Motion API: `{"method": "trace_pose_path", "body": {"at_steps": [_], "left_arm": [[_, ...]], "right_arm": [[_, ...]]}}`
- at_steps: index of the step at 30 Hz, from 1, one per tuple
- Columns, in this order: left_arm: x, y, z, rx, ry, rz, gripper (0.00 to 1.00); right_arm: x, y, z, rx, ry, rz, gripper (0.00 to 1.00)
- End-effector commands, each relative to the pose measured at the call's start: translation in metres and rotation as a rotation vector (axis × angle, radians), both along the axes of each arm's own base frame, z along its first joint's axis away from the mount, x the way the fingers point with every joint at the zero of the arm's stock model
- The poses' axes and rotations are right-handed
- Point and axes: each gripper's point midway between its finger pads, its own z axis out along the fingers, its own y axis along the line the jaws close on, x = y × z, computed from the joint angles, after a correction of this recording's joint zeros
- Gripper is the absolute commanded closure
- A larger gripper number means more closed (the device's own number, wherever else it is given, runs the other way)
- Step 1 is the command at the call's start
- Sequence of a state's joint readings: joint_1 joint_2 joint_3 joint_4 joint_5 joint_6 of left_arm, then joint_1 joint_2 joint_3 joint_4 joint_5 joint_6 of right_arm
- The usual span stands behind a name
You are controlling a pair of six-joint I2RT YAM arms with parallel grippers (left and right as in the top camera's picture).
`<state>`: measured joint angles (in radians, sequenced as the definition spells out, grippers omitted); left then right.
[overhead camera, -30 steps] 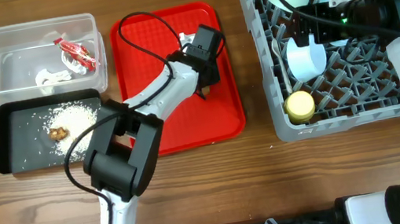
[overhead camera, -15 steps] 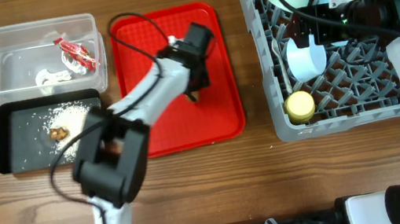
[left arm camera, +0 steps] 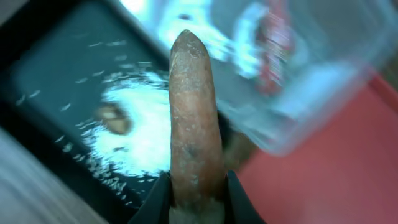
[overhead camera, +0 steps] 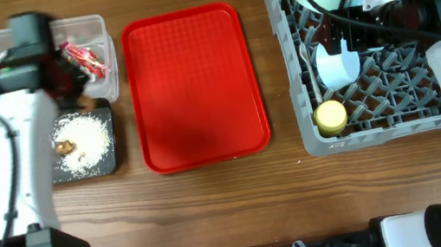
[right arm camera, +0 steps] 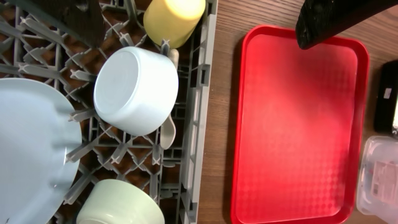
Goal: Sort waste into correct bins and load items into the dishwasher rack
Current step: 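Carry the carrot left and drop it onto the black tray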
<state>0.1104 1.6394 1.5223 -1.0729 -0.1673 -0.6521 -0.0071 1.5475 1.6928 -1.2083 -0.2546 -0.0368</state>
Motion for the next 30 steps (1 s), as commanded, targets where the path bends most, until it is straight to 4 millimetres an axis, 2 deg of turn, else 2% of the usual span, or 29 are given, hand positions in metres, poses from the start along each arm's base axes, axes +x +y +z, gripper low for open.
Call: {"method": "trace_pose_path", "body": {"at_steps": [1,5,8,12,14,17,18,21,25,26,30], "left_arm": [[-0.025,0.038,-0.029,-0.095,0.035,0.394,0.96],[-0.049,0.05,-0.067,-0.144,0.092,0.645,0.95],[-0.06,0.052,-0.096,-0.161,0.104,0.757,0.93],[-0.063,0.053,-0.131,-0.161,0.085,0.788,0.86],[-0.063,0.055,-0.143,-0.148,0.07,0.791,0.82],[-0.065,0.057,-0.157,-0.134,0.062,0.792,0.81],[-0.066,0.058,-0.159,-0.13,0.065,0.794,0.76],[-0.066,0.059,-0.159,-0.117,0.067,0.782,0.44],[-0.06,0.061,-0.15,-0.1,0.055,0.697,0.14],[-0.058,0.062,-0.145,-0.092,0.047,0.665,0.01],[-0.044,0.066,-0.105,-0.064,-0.028,0.554,0.0]], "right_arm": [[0.002,0.002,-0.002,0.021,0.009,-0.005,0.0],[0.001,0.002,-0.002,0.025,0.013,-0.012,0.0],[0.0,0.002,-0.003,0.025,0.018,-0.012,0.0],[0.0,0.002,-0.003,0.035,0.025,-0.029,0.0],[0.0,0.002,-0.003,0.036,0.025,-0.031,0.0],[0.0,0.002,-0.003,0.036,0.026,-0.031,0.0],[-0.001,0.002,-0.003,0.036,0.028,-0.03,0.0],[-0.002,0.002,-0.004,0.035,0.032,-0.03,0.0],[-0.001,0.002,-0.003,0.033,0.03,-0.027,0.0],[-0.001,0.002,-0.003,0.032,0.027,-0.025,0.0],[0.005,0.002,0.0,0.032,0.0,-0.024,0.0]]}}
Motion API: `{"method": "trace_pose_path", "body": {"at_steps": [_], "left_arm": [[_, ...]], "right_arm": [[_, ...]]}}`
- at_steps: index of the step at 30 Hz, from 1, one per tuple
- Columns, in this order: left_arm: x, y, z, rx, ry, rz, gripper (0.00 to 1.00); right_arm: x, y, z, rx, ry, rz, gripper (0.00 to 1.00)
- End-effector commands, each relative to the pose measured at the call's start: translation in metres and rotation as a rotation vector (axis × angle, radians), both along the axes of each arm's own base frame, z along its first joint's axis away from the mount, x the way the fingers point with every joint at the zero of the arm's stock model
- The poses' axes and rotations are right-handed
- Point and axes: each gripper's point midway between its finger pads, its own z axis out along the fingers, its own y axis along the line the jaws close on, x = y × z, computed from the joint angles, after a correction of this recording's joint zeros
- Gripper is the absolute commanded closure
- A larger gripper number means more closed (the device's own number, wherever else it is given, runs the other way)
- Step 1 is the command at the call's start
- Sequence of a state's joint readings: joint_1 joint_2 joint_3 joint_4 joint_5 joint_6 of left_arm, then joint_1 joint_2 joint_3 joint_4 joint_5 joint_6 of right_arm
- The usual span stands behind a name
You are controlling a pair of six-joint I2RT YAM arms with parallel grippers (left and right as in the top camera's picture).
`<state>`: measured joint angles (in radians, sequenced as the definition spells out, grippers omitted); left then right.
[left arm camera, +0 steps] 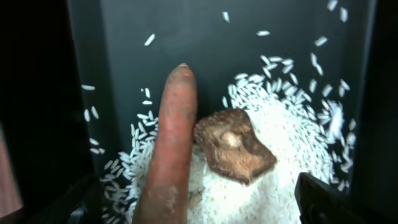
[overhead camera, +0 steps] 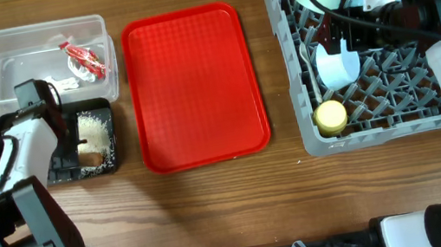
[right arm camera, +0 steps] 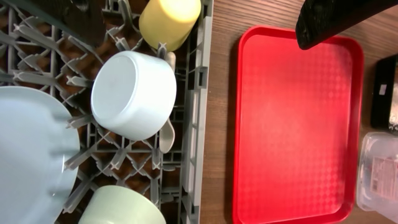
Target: Sort waste into correct bins and load items into the dishwasher rack
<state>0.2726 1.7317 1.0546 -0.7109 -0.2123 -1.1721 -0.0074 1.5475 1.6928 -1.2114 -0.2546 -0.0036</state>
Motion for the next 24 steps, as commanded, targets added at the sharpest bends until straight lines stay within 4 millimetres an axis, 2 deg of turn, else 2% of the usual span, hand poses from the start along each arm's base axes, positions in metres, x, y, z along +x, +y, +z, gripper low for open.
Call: {"method": "trace_pose_path", "body": {"at_steps": [1,4,7,10,11,15,19,24], "left_arm": [[0.019,0.012,0.06,0.09,-0.111,-0.11,0.0],[0.023,0.013,0.098,0.131,-0.198,-0.136,0.0],[0.017,0.011,0.126,0.16,-0.262,-0.15,0.0],[0.014,0.01,0.145,0.179,-0.315,-0.148,0.0],[0.012,0.01,0.152,0.186,-0.334,-0.147,0.0],[0.012,0.01,0.154,0.188,-0.338,-0.147,0.0],[0.012,0.01,0.153,0.187,-0.336,-0.147,0.0],[0.012,0.01,0.153,0.187,-0.336,-0.147,0.0]], "right_arm": [[0.007,0.002,0.001,0.016,-0.019,0.005,0.0],[0.008,0.002,0.004,0.016,-0.03,0.005,0.0],[0.003,0.002,0.013,0.015,-0.054,0.006,0.0],[-0.007,0.002,0.044,0.012,-0.143,0.008,0.0],[-0.016,0.001,0.067,0.006,-0.213,0.005,0.0],[-0.05,-0.003,0.126,-0.013,-0.396,-0.017,0.0],[-0.092,-0.002,0.164,-0.012,-0.532,-0.018,0.0],[-0.128,-0.002,0.19,-0.012,-0.644,-0.018,0.0]]}}
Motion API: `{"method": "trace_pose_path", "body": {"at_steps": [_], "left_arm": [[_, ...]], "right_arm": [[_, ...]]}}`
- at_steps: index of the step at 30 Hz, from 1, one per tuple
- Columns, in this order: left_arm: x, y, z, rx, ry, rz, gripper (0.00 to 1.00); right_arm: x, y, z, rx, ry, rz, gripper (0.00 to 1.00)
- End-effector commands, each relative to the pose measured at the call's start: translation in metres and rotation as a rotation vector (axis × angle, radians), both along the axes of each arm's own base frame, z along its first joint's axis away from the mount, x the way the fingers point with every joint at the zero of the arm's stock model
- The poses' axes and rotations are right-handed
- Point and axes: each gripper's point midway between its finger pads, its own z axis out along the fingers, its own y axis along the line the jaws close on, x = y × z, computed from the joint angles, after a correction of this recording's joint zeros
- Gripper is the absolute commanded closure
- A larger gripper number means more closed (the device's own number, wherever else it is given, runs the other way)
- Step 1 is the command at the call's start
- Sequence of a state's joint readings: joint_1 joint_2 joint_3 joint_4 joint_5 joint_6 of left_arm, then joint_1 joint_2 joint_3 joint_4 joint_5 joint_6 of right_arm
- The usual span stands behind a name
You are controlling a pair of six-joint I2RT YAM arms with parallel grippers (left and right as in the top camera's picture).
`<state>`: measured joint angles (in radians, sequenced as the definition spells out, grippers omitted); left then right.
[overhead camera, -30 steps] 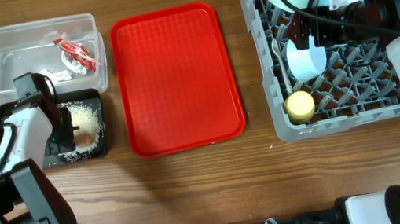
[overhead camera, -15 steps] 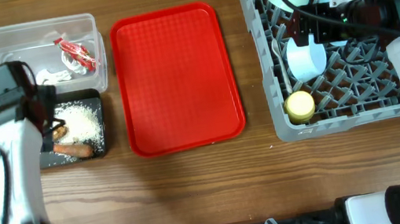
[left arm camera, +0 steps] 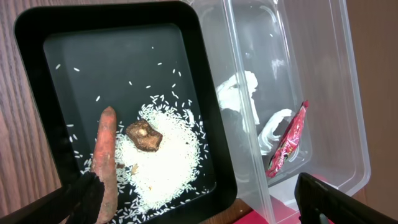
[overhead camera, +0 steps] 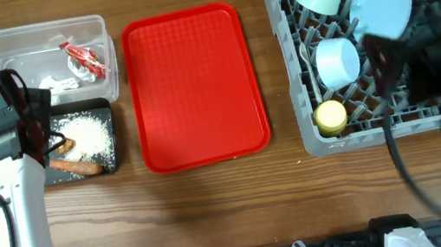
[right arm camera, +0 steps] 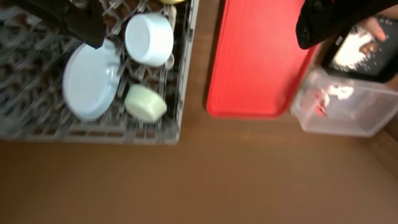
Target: Sort waste into correct bins and load items into the dishwasher rack
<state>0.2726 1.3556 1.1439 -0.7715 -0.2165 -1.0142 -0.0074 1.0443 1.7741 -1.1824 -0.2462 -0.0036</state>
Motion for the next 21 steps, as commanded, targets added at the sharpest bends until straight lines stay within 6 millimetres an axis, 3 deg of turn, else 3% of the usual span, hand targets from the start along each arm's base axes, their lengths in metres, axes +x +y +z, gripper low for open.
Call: {"method": "trace_pose_path", "body": {"at_steps": [1,5,8,17,21], "left_arm": [[-0.002,0.005,0.005,0.028,0.002,0.001,0.0],[-0.002,0.005,0.005,0.028,0.002,0.001,0.0],[-0.002,0.005,0.005,0.028,0.002,0.001,0.0],[-0.002,0.005,0.005,0.028,0.002,0.001,0.0],[-0.002,0.005,0.005,0.028,0.002,0.001,0.0]], "right_arm": [[-0.016,-0.002,0.011,0.002,-0.046,-0.011,0.0],[-0.031,-0.009,0.011,-0.049,-0.062,-0.035,0.0],[-0.037,-0.013,0.0,-0.089,-0.023,-0.044,0.0],[-0.019,-0.016,-0.006,-0.104,-0.178,-0.063,0.0],[-0.009,-0.011,-0.031,-0.085,-0.296,-0.03,0.0]]}}
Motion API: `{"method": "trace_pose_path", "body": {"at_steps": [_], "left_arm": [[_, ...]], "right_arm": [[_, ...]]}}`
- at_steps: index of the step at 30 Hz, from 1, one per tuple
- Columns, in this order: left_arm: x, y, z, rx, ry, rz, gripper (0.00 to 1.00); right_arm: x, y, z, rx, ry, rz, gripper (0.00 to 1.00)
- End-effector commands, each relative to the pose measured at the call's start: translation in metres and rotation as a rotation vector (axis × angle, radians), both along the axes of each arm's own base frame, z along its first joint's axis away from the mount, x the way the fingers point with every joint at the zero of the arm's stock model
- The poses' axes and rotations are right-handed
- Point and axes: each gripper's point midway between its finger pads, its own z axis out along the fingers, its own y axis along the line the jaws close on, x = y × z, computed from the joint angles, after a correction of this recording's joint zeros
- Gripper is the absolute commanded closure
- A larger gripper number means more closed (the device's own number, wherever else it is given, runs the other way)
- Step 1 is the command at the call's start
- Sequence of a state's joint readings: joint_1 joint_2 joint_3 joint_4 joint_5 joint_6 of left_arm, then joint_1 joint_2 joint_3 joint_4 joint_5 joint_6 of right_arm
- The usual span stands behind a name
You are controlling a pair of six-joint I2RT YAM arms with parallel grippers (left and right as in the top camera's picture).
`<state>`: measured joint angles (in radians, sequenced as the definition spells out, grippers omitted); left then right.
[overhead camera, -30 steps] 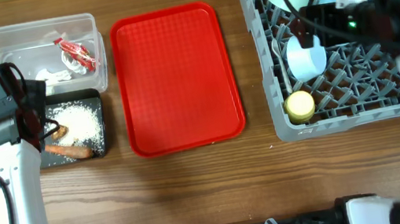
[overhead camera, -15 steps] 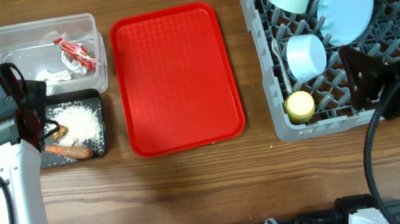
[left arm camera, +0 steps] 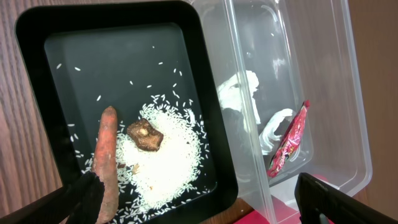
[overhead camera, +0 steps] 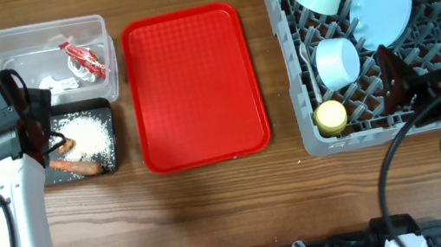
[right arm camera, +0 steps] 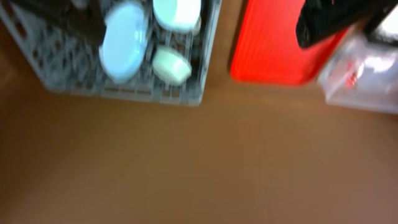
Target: Sort waste into correct bins and load items into the dishwasher rack
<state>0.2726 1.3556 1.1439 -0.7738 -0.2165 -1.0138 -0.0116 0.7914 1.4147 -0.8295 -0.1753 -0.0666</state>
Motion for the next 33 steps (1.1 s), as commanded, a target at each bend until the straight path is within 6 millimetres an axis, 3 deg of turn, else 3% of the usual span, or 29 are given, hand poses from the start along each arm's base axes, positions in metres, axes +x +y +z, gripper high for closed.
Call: {"method": "trace_pose_path", "body": {"at_steps": [1,8,16,22,26,31,33], "left_arm": [[-0.002,0.005,0.005,0.029,0.0,0.001,0.0],[-0.002,0.005,0.005,0.029,0.0,0.001,0.0],[-0.002,0.005,0.005,0.028,-0.001,0.001,0.0],[-0.002,0.005,0.005,0.029,0.0,0.001,0.0],[-0.002,0.005,0.005,0.029,0.0,0.001,0.0],[-0.002,0.005,0.005,0.029,0.0,0.001,0.0],[-0.002,0.005,0.005,0.029,0.0,0.001,0.0]], "right_arm": [[0.003,0.004,-0.039,-0.002,-0.053,0.035,0.0],[0.007,0.013,-0.131,0.007,-0.2,0.1,0.0],[-0.002,0.014,-0.203,0.09,-0.302,0.099,0.0],[0.0,0.012,-0.233,0.06,-0.301,0.088,0.0],[0.007,0.0,-0.255,0.063,-0.251,0.018,0.0],[0.008,-0.007,-0.255,0.059,-0.25,-0.026,0.0],[0.008,-0.007,-0.264,0.061,-0.213,-0.028,0.0]]}}
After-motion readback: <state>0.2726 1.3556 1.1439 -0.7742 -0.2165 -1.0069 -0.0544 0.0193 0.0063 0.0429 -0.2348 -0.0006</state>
